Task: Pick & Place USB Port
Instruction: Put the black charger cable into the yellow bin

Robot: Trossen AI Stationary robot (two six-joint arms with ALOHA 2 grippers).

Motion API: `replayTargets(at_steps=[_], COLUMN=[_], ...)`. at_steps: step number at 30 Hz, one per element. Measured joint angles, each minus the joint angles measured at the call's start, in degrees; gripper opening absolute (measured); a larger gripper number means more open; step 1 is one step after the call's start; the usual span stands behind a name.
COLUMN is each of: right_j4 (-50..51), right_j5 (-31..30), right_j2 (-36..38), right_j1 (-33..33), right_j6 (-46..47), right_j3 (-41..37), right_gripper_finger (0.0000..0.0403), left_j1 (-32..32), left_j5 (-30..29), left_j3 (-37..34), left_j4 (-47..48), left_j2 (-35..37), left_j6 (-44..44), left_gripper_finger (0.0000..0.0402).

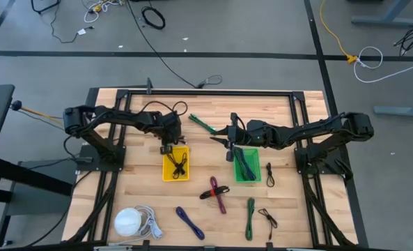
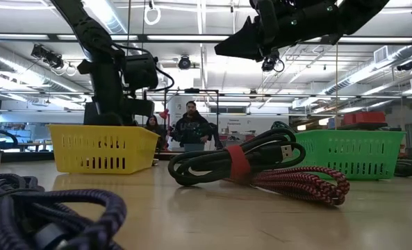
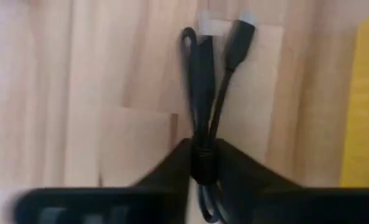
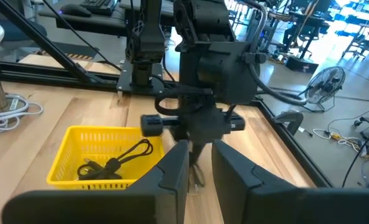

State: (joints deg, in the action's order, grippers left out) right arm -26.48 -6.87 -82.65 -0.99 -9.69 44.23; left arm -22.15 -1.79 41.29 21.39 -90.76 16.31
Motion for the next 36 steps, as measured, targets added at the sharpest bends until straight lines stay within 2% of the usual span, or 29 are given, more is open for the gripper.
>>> replayTargets(at_steps=[1, 2, 9, 14, 18, 25, 30, 36], right_j4=[0.0, 0.0, 0.56, 0.72, 0.74, 1.42, 2.22, 2.14], right_j5=[0.0, 0.0, -0.01, -0.1, -0.15, -0.18, -1.92, -3.22], right_j2=[0.0, 0.0, 0.0, 0.0, 0.0, 0.0, 0.0, 0.0], right_j1=[0.0, 0.0, 0.0, 0.0, -0.09, -0.09, -0.13, -0.15], right_j6=[0.0, 0.0, 0.0, 0.0, 0.0, 0.0, -0.41, -1.18], right_j3=[0.0, 0.0, 0.02, 0.02, 0.02, 0.04, 0.04, 0.04], right_gripper_finger=[0.0073, 0.0073, 0.0073, 0.0073, 0.0073, 0.0073, 0.0073, 0.0073], left_j1=[-0.04, -0.19, -0.2, -0.24, -0.68, -1.44, -0.4, 5.57], left_j5=[-0.92, -1.01, -4.0, -7.41, -7.85, -9.36, -1.56, 0.34], left_j3=[0.16, 0.4, 2.46, 6.16, 9.64, 13.02, 11.33, 8.57], left_j4=[-0.82, -1.09, 2.87, 8.84, 13.24, 19.96, 20.54, 20.13], left_j2=[-0.04, -0.22, -0.37, -0.37, 0.55, 6.6, 15.36, 25.87], left_j6=[-0.02, -0.04, 0.94, 1.34, 0.23, -9.19, -21.23, -37.15], left_gripper_finger=[0.0031, 0.0027, 0.0027, 0.0027, 0.0027, 0.0027, 0.0027, 0.0027])
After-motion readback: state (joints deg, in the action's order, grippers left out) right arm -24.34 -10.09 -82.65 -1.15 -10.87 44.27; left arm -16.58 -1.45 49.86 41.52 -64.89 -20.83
